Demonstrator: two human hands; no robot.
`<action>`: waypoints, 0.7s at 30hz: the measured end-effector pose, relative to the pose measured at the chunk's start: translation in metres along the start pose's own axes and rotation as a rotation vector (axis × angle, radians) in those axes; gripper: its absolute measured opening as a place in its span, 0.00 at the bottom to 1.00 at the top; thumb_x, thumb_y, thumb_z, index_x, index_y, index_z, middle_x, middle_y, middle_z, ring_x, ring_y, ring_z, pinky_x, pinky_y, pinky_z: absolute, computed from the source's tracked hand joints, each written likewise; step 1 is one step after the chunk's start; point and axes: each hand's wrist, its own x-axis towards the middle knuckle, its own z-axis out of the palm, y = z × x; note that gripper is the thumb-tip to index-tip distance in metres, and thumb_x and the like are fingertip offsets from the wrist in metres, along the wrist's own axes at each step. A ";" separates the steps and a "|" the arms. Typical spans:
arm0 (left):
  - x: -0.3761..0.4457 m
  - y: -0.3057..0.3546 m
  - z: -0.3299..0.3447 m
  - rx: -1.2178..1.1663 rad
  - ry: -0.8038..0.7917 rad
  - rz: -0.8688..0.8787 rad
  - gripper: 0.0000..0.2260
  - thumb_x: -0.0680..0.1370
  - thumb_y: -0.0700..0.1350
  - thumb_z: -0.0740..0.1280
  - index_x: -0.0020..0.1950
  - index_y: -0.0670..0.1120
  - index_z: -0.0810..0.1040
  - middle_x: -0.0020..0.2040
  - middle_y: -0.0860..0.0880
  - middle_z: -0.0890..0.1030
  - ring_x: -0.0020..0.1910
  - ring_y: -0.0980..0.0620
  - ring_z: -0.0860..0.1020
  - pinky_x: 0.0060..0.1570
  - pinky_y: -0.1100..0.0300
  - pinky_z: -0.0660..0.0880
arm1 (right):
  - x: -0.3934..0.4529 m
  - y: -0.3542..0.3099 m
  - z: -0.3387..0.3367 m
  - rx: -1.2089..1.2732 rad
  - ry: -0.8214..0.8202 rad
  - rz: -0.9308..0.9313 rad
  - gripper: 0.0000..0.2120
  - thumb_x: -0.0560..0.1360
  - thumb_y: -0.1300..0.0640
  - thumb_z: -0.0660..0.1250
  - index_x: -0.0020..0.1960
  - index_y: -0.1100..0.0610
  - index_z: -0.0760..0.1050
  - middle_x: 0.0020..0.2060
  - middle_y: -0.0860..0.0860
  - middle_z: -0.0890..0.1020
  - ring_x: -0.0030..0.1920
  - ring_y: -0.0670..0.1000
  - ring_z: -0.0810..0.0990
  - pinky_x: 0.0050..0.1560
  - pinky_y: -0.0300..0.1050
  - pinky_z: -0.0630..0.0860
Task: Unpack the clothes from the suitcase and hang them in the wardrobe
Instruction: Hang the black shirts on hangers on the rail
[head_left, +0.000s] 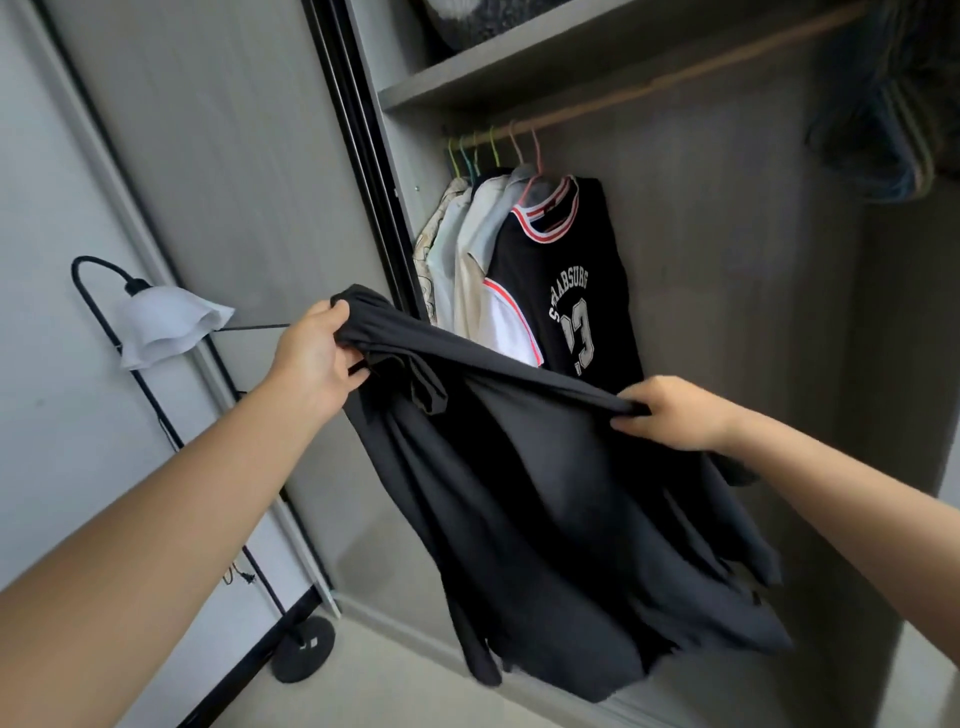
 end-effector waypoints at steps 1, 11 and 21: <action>0.000 -0.003 -0.002 0.035 0.001 -0.017 0.15 0.82 0.43 0.53 0.69 0.48 0.66 0.67 0.50 0.72 0.60 0.49 0.74 0.69 0.46 0.59 | 0.001 0.001 -0.002 0.025 0.096 0.050 0.07 0.77 0.60 0.62 0.42 0.62 0.74 0.28 0.51 0.71 0.28 0.42 0.71 0.32 0.35 0.64; 0.017 -0.017 -0.011 0.063 0.050 -0.129 0.11 0.82 0.44 0.52 0.44 0.50 0.70 0.45 0.51 0.76 0.41 0.52 0.75 0.61 0.47 0.65 | 0.016 0.014 -0.050 0.785 0.556 0.309 0.11 0.78 0.60 0.57 0.40 0.60 0.73 0.31 0.51 0.76 0.30 0.47 0.76 0.32 0.37 0.72; 0.026 -0.034 -0.038 0.244 0.083 -0.052 0.09 0.82 0.41 0.53 0.58 0.48 0.70 0.57 0.47 0.75 0.47 0.52 0.76 0.64 0.47 0.65 | 0.013 0.012 -0.061 1.206 0.616 0.578 0.08 0.80 0.57 0.55 0.46 0.57 0.72 0.33 0.51 0.79 0.31 0.48 0.77 0.29 0.39 0.75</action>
